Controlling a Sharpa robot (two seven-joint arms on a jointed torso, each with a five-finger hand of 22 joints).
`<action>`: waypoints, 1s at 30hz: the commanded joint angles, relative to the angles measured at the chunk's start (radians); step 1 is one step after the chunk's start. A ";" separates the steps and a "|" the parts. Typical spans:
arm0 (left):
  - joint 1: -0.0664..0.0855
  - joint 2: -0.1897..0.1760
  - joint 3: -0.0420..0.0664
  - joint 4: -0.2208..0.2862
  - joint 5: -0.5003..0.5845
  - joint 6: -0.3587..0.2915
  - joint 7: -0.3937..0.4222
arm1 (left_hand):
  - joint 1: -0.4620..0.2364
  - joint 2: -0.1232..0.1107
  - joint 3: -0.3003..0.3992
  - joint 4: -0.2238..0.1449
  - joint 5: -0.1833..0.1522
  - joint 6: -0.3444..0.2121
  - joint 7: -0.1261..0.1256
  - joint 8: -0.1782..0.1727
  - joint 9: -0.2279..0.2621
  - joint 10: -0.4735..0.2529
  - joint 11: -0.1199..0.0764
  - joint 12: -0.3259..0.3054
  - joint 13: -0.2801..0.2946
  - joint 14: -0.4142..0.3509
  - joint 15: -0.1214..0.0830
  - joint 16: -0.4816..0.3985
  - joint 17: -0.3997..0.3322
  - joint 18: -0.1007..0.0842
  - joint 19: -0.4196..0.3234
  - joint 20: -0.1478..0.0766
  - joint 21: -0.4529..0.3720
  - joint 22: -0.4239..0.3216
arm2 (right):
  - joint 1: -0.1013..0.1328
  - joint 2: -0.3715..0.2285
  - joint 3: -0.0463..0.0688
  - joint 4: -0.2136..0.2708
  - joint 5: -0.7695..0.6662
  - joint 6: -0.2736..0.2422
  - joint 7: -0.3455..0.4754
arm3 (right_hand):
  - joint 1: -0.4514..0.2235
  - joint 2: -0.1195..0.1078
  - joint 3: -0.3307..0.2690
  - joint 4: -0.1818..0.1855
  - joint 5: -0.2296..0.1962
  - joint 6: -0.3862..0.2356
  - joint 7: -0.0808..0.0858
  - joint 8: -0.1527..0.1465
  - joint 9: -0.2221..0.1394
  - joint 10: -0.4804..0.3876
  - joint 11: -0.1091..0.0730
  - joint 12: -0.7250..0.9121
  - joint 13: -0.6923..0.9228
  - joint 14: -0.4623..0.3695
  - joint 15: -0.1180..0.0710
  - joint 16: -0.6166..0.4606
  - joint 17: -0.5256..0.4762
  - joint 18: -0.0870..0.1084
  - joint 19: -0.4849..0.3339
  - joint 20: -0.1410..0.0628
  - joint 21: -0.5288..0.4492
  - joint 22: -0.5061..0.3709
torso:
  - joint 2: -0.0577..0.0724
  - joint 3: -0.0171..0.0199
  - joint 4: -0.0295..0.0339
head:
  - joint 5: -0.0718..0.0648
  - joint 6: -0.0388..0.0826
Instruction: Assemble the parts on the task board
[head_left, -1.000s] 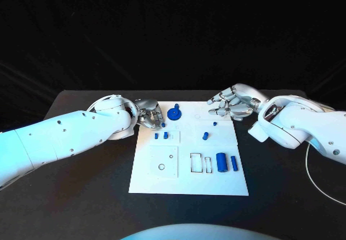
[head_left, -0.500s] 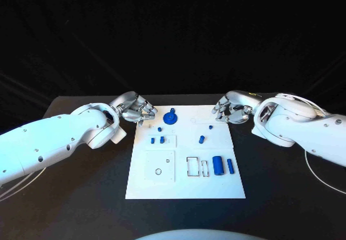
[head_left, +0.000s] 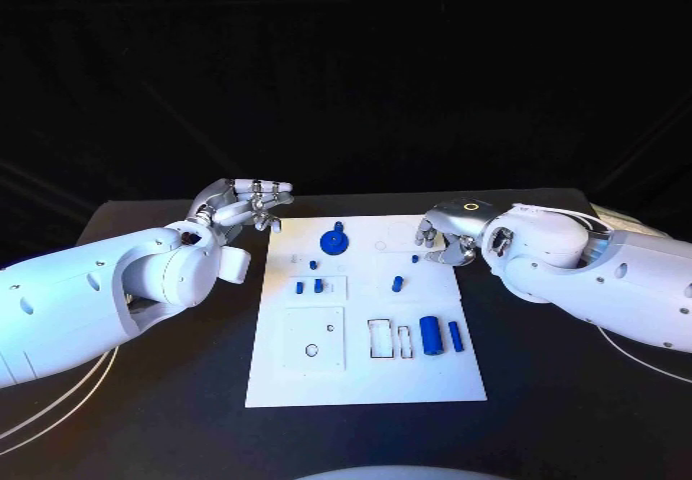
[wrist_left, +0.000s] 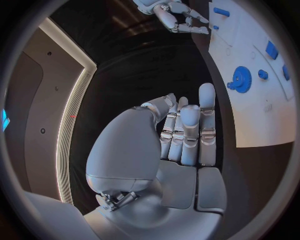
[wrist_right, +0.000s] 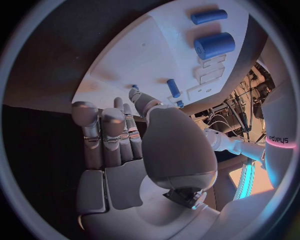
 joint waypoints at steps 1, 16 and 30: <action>-0.001 -0.002 0.000 0.009 0.145 -0.003 0.068 | -0.010 0.003 -0.007 0.002 0.004 0.002 0.002 0.007 0.000 -0.007 -0.002 0.004 0.001 -0.007 -0.001 -0.005 -0.004 0.012 -0.002 -0.005 -0.008 -0.002 | -0.006 0.012 0.000 -0.006 -0.074 0.035 -0.015 | 0.001 -0.010 0.009 0.000 -0.005 0.006 -0.003 -0.007 -0.001 -0.005 -0.005 -0.007 -0.007 0.004 -0.005 -0.007 -0.002 0.010 0.004 -0.008 -0.004 0.000 | 0.001 0.0009 0.0005 | 0.001 0.000; -0.002 -0.002 -0.001 0.012 0.164 0.007 0.069 | -0.012 0.005 -0.013 -0.001 0.004 0.001 0.003 0.010 0.000 -0.012 -0.002 0.013 0.003 -0.012 -0.002 -0.016 -0.021 0.012 -0.002 -0.005 -0.016 -0.007 | -0.027 0.047 0.000 -0.018 -0.077 0.046 0.010 | 0.007 0.002 0.028 -0.001 -0.003 0.028 -0.007 -0.011 0.001 0.018 -0.009 -0.013 -0.039 0.008 -0.012 -0.008 -0.002 0.007 0.017 -0.014 0.001 0.009 | 0.000 0.0022 -0.0001 | 0.007 -0.007; -0.004 0.001 -0.001 0.010 0.160 0.012 0.059 | -0.005 0.005 -0.016 -0.012 0.005 -0.002 0.004 0.013 0.000 -0.018 -0.001 0.022 0.005 -0.018 -0.002 -0.026 -0.037 0.012 -0.001 -0.006 -0.024 -0.013 | -0.040 0.065 0.000 -0.032 -0.101 0.069 0.009 | 0.034 0.037 0.075 -0.021 -0.039 0.085 -0.014 0.003 0.013 0.088 -0.019 -0.009 -0.069 0.017 -0.016 0.012 0.018 0.003 0.035 -0.017 0.015 0.032 | 0.000 0.0023 -0.0002 | 0.007 -0.011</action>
